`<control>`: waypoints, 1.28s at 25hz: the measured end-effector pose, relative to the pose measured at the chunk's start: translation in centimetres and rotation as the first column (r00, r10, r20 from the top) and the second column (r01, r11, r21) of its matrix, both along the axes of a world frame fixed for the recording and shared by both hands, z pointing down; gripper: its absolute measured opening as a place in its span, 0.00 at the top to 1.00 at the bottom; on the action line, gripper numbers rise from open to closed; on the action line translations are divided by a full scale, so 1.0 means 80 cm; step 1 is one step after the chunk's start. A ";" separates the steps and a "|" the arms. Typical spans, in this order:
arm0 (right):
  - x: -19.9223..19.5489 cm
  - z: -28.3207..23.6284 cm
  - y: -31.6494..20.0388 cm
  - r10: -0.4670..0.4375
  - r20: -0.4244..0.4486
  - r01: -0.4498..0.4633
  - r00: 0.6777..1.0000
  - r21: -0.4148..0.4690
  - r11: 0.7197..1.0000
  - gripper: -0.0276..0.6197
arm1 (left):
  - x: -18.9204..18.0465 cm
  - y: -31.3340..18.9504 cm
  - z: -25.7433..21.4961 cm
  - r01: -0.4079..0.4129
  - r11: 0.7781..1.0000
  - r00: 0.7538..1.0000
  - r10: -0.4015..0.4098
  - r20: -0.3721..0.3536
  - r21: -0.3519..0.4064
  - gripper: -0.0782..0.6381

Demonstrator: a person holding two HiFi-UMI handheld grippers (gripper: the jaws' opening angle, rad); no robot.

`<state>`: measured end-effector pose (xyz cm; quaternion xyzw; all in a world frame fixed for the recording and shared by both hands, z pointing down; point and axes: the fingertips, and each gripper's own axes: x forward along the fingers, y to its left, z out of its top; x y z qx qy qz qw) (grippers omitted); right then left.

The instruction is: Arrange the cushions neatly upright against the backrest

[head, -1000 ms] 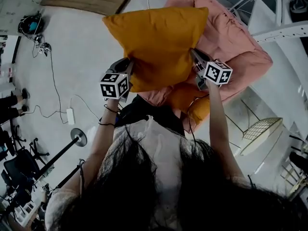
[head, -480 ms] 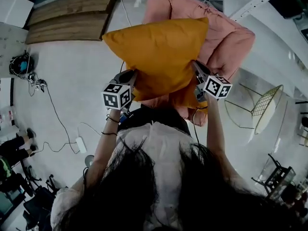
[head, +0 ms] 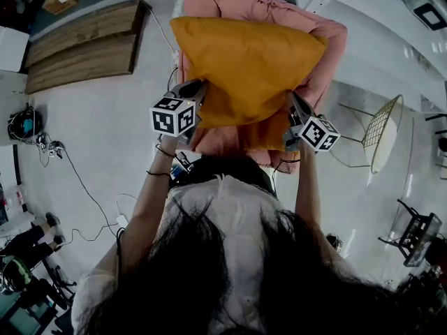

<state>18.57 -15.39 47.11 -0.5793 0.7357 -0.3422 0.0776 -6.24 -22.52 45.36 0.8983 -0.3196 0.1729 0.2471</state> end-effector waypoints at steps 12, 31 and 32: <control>0.078 0.018 -0.024 0.116 0.001 -0.116 0.993 0.003 0.993 0.91 | 0.116 -0.114 0.003 -0.093 0.995 0.994 0.091 0.059 0.023 0.85; 0.102 0.114 -0.143 -0.065 -0.187 0.019 0.980 -0.238 0.971 0.91 | 0.113 -0.187 0.116 -0.096 0.986 0.994 0.088 -0.062 -0.135 0.85; 0.104 0.126 -0.139 -0.072 -0.200 0.017 0.977 -0.265 0.964 0.91 | 0.116 -0.181 0.124 -0.090 0.985 0.994 0.080 -0.074 -0.144 0.85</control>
